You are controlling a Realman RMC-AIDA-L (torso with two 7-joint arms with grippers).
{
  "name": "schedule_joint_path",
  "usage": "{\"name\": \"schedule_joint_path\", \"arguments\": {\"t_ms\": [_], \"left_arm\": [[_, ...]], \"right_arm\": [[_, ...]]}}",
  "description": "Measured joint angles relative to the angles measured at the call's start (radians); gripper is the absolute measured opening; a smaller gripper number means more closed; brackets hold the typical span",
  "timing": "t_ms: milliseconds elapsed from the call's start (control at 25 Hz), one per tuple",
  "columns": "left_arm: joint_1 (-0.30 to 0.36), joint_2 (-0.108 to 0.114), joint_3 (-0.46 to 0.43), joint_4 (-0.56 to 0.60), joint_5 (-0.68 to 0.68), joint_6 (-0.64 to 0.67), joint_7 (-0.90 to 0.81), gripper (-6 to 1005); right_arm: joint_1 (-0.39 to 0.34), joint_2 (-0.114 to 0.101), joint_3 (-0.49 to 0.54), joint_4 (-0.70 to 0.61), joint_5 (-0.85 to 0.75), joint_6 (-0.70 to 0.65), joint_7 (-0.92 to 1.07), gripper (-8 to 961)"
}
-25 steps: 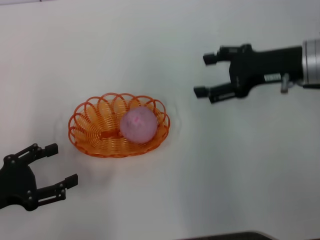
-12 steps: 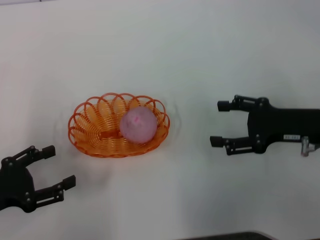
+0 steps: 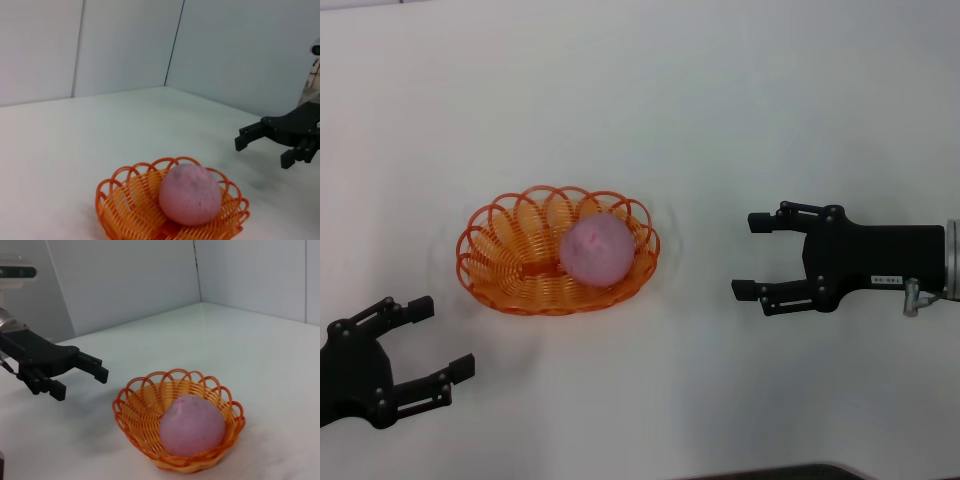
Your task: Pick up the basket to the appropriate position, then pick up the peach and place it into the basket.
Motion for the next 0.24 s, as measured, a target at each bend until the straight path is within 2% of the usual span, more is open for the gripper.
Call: {"name": "schedule_joint_path", "arguments": {"t_ms": [240], "left_arm": [[-0.001,0.0,-0.003,-0.002,0.009,-0.002,0.001,891]], "right_arm": [[0.002,0.0,-0.001,0.001,-0.001,0.001,0.0,945]]}}
